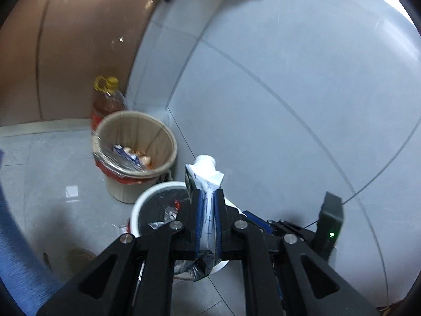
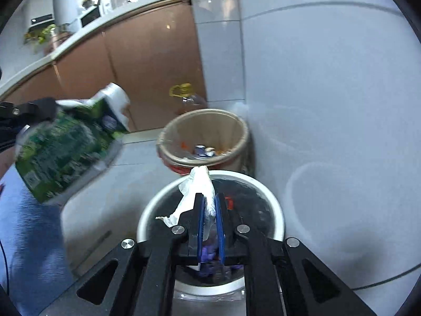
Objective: Collect trash
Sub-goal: 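Open both tools over the bin to drop the tissue and carton, then return both open tools to the towel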
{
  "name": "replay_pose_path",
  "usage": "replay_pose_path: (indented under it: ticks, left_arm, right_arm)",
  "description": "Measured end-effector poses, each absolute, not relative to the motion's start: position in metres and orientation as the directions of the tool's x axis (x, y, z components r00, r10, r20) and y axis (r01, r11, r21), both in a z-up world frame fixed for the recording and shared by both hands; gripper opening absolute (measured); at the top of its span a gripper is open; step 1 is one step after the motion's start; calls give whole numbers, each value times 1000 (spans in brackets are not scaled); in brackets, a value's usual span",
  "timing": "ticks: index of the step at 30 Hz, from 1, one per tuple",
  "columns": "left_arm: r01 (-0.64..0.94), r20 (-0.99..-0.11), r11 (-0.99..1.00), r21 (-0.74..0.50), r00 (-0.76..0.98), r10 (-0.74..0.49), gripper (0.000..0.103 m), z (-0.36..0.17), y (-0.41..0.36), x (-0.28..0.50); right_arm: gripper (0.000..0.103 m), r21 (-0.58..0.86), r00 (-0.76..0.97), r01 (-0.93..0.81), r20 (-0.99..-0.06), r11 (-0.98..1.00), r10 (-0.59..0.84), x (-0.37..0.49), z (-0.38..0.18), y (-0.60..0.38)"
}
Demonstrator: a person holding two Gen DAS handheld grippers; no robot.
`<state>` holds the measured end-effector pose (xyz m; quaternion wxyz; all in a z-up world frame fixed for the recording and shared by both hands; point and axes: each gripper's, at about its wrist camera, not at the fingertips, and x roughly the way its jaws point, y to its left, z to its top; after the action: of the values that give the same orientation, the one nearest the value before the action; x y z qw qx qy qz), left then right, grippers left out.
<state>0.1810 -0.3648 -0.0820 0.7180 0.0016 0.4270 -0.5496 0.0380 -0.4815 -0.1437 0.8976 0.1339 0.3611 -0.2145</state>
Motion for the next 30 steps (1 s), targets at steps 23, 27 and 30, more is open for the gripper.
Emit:
replay_pose_path:
  ticks: [23, 27, 30]
  left_arm:
    - [697, -586, 610, -377, 330, -740, 43, -23, -202, 178]
    - [668, -567, 661, -343, 414, -713, 45, -4, -146, 158]
    - [633, -554, 700, -331, 470, -687, 48, 7, -97, 142]
  right_arm:
    - [43, 71, 770, 401, -567, 913, -294, 20, -48, -419]
    - [46, 62, 816, 328, -522, 943, -249, 14, -16, -382]
    - [48, 44, 837, 276, -501, 960, -218, 14, -2, -358]
